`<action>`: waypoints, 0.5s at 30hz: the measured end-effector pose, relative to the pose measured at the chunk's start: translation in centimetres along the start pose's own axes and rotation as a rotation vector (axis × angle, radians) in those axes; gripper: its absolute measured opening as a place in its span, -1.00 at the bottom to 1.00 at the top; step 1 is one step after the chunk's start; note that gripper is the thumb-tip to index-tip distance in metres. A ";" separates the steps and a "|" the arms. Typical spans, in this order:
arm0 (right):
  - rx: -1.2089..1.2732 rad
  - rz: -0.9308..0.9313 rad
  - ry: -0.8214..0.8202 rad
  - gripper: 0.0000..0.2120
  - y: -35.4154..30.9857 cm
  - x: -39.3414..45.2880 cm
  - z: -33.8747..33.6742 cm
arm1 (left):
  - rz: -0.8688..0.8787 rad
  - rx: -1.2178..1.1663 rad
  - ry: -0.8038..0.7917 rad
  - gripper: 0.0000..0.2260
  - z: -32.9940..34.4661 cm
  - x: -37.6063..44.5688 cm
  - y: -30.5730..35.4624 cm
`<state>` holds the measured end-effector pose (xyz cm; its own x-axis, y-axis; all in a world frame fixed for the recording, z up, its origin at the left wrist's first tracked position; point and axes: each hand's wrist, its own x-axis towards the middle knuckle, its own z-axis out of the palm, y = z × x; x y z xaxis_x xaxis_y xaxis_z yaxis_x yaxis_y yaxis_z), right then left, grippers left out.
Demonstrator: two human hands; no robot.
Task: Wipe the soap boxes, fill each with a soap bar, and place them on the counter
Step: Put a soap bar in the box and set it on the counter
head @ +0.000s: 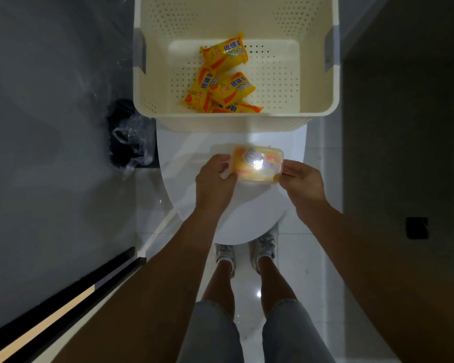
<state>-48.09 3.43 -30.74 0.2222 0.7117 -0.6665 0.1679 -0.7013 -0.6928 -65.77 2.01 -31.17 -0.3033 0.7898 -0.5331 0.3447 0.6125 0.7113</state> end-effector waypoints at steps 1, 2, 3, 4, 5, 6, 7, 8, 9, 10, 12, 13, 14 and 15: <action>0.040 0.018 0.002 -0.64 -0.2 -0.6 -0.3 | -0.007 -0.025 0.001 -0.73 -0.2 -0.5 0.3; 0.073 0.032 0.005 -0.66 -0.5 -1.3 -0.6 | -0.015 -0.054 -0.003 -0.74 -0.4 -1.1 0.7; 0.092 0.036 0.011 -0.67 -0.9 -2.2 -1.1 | -0.022 -0.089 -0.011 -0.74 -0.6 -1.7 1.3; 0.107 0.027 0.021 -0.68 -1.4 -3.2 -1.7 | -0.021 -0.128 -0.020 -0.74 -0.9 -2.5 2.0; 0.122 0.010 0.035 -0.69 -2.1 -4.1 -2.3 | -0.014 -0.164 -0.033 -0.74 -1.4 -3.2 2.8; 0.138 -0.010 0.052 -0.71 -3.0 -5.2 -3.0 | -0.002 -0.193 -0.049 -0.73 -1.9 -4.0 3.9; 0.159 -0.032 0.069 -0.71 -4.0 -6.2 -3.7 | 0.014 -0.219 -0.065 -0.72 -2.5 -4.8 5.1; 0.188 -0.054 0.085 -0.70 -5.2 -7.2 -4.3 | 0.036 -0.242 -0.076 -0.71 -3.2 -5.5 6.5; 0.221 -0.073 0.101 -0.68 -6.5 -8.2 -5.0 | 0.061 -0.258 -0.084 -0.69 -3.9 -6.1 8.2; 0.253 -0.087 0.112 -0.67 -7.9 -9.1 -5.7 | 0.089 -0.268 -0.090 -0.67 -4.6 -6.6 9.9; 0.335 -0.112 0.108 -0.66 -10.8 -10.8 -7.0 | 0.143 -0.293 -0.112 -0.62 -6.1 -7.6 13.8; 0.379 -0.135 0.095 -0.67 -12.2 -11.6 -7.7 | 0.176 -0.307 -0.125 -0.59 -6.9 -8.1 15.8; 0.415 -0.165 0.082 -0.67 -13.8 -12.3 -8.3 | 0.213 -0.314 -0.134 -0.57 -7.8 -8.5 17.7; 0.446 -0.200 0.071 -0.68 -15.2 -13.1 -9.0 | 0.251 -0.308 -0.139 -0.56 -8.6 -9.0 19.6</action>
<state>-44.94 4.42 -9.02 0.2949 0.8149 -0.4989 -0.2104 -0.4540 -0.8658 -63.96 6.67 -8.45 -0.1136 0.9229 -0.3678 0.1043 0.3792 0.9194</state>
